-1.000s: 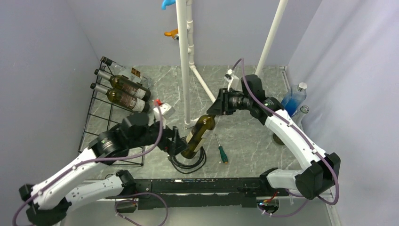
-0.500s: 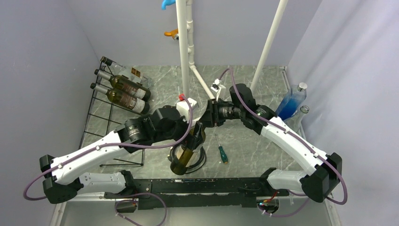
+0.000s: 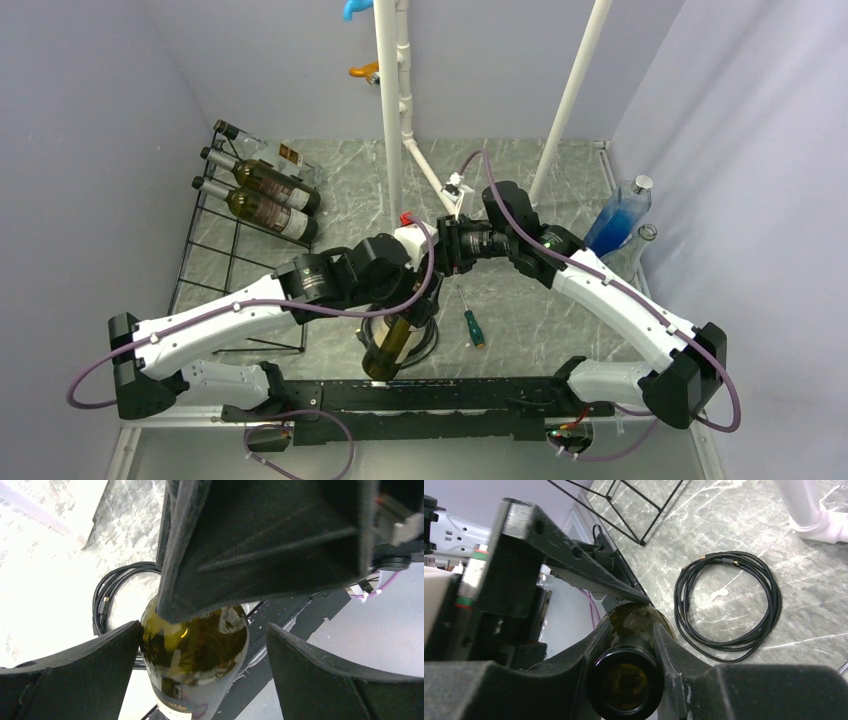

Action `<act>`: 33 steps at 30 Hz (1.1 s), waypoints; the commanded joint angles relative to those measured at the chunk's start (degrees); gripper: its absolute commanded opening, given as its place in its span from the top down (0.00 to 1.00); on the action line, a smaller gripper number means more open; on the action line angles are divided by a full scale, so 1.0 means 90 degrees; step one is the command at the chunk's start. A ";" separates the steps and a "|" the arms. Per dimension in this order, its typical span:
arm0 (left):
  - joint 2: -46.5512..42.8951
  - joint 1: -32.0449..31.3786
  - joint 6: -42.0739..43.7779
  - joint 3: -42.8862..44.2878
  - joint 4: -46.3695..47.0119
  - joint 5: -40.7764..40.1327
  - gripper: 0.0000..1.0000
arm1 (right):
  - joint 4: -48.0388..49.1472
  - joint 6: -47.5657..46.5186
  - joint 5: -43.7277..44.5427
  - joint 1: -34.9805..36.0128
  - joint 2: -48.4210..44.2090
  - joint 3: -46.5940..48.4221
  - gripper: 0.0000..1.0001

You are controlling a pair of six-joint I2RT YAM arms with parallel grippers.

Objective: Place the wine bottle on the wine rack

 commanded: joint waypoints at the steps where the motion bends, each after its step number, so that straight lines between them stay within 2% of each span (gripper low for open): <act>1: 0.0248 -0.0135 -0.0213 0.0008 -0.0130 -0.0399 0.00 | 0.0479 0.0298 -0.0408 0.0101 -0.0102 0.0572 1.00; 8: 0.0862 -0.0421 -0.0334 0.0236 -0.0373 -0.0780 0.01 | 0.0095 0.0262 -0.0520 0.0147 0.0012 0.0842 1.00; 11: 0.0965 -0.0542 -0.0377 0.0296 -0.0356 -0.0918 0.07 | -0.0090 0.0240 -0.0606 0.0164 0.0126 0.0985 1.00; 13: 0.0978 -0.0564 -0.0352 0.0311 -0.0303 -0.0935 0.17 | -0.0096 0.0256 -0.0592 0.0176 0.0126 0.0985 1.00; 20: 0.0873 -0.0567 -0.0386 0.0278 -0.0308 -0.1166 0.67 | 0.0004 0.0400 -0.0388 0.0186 -0.0088 0.0771 1.00; 23: 0.0724 -0.0567 -0.0381 0.0189 -0.0253 -0.1198 0.83 | -0.0149 0.0352 -0.0208 0.0186 -0.0105 0.0800 0.89; 25: 0.0612 -0.0567 -0.0357 0.0128 -0.0204 -0.1188 0.98 | -0.0223 0.0314 -0.0118 0.0186 -0.0121 0.0817 0.82; 29: 0.0318 -0.0567 -0.0368 -0.0027 -0.0104 -0.1226 1.00 | -0.0174 0.0289 0.0019 0.0186 -0.0155 0.0806 0.49; 33: -0.0170 -0.0567 -0.0458 -0.0403 0.0135 -0.1260 1.00 | -0.0240 0.0215 0.0172 0.0186 -0.0113 0.0917 0.24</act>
